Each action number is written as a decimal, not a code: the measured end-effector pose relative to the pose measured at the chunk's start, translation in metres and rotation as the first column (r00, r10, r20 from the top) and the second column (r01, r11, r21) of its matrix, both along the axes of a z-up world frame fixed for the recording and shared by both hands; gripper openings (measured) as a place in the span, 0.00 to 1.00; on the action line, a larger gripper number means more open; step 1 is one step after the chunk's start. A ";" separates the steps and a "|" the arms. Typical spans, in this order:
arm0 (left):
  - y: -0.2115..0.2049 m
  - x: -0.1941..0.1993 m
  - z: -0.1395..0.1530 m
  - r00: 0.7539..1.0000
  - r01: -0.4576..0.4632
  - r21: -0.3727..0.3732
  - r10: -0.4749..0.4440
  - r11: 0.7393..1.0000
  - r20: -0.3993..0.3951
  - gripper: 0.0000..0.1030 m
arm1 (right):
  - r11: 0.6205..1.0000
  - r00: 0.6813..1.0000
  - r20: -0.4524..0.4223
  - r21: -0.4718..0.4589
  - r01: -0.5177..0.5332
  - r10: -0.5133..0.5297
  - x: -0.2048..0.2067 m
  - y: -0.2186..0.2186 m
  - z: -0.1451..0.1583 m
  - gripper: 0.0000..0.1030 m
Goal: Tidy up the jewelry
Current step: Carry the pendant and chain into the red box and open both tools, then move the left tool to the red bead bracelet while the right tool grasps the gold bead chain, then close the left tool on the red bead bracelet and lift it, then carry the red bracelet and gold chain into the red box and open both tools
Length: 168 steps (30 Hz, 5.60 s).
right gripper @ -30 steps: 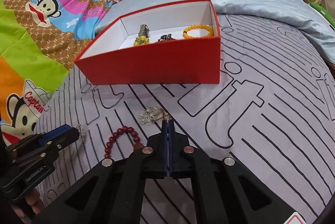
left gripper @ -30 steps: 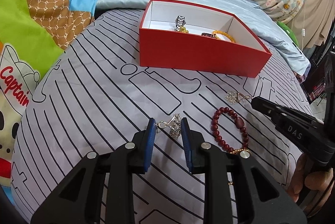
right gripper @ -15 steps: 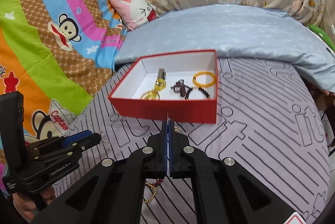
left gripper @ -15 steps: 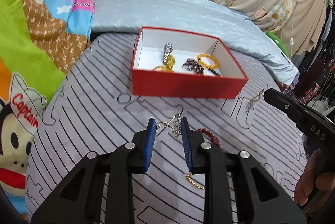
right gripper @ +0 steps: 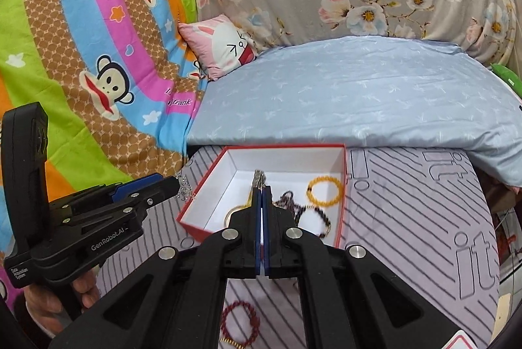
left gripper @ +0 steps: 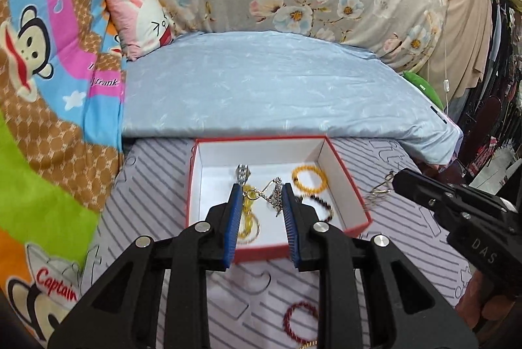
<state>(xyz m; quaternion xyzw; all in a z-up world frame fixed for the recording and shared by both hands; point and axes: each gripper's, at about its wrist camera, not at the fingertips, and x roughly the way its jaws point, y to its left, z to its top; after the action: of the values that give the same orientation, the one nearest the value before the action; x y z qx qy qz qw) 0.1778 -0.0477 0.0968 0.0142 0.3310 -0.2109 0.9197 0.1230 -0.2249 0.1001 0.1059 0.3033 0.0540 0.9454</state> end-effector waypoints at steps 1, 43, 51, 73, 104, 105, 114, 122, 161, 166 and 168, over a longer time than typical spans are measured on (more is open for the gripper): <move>-0.003 0.007 0.000 1.000 0.001 0.001 -0.001 1.000 -0.004 0.23 | 1.000 1.000 -0.004 0.001 0.000 0.000 0.005 -0.002 -0.001 0.00; -0.028 0.097 -0.070 0.991 -0.097 0.125 0.107 0.987 -0.080 0.55 | 0.998 0.993 -0.108 -0.055 0.033 -0.039 0.090 0.002 -0.061 0.34; -0.026 0.066 -0.056 0.994 -0.078 0.122 0.086 0.989 -0.063 0.55 | 0.998 0.996 -0.085 -0.061 0.032 -0.037 0.055 0.007 -0.045 0.37; 0.008 -0.043 -0.078 0.990 -0.083 0.171 0.100 0.982 -0.094 0.55 | 1.000 0.982 -0.191 -0.029 0.008 -0.013 -0.093 0.034 -0.085 0.37; 0.017 -0.075 -0.133 0.955 -0.083 0.126 0.115 0.989 -0.273 0.55 | 0.999 0.954 -0.299 -0.040 0.015 -0.026 -0.111 0.058 -0.149 0.03; 0.014 -0.075 -0.134 0.955 -0.077 0.124 0.109 0.989 -0.274 0.55 | 0.999 0.954 -0.298 -0.035 0.020 -0.030 -0.113 0.056 -0.148 0.03; -0.009 -0.075 -0.143 0.956 -0.035 0.128 0.070 0.991 -0.283 0.55 | 0.998 0.956 -0.288 -0.020 0.056 -0.059 -0.119 0.039 -0.140 0.03; -0.012 -0.075 -0.145 0.966 -0.032 0.162 0.072 0.986 -0.248 0.28 | 0.998 0.956 -0.288 -0.007 0.059 -0.058 -0.118 0.037 -0.141 0.03; 0.010 -0.043 -0.009 0.999 -0.025 0.037 0.026 0.999 -0.030 0.07 | 0.999 1.000 0.007 -0.037 0.002 -0.002 -0.039 0.030 -0.009 0.03; 0.000 -0.023 0.006 1.000 -0.028 0.042 0.027 0.999 0.008 0.07 | 0.999 1.000 0.015 -0.038 0.000 0.000 -0.010 0.028 -0.002 0.03; -0.004 -0.013 0.008 1.000 -0.025 0.043 0.025 0.999 0.013 0.07 | 0.999 1.000 0.013 -0.040 0.008 -0.007 0.004 0.025 -0.004 0.03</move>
<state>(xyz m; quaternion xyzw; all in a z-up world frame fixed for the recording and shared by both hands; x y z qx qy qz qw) 0.1648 -0.0522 0.1052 0.0311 0.3298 -0.1922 0.9238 0.1266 -0.1995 0.0963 0.0877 0.2978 0.0449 0.9495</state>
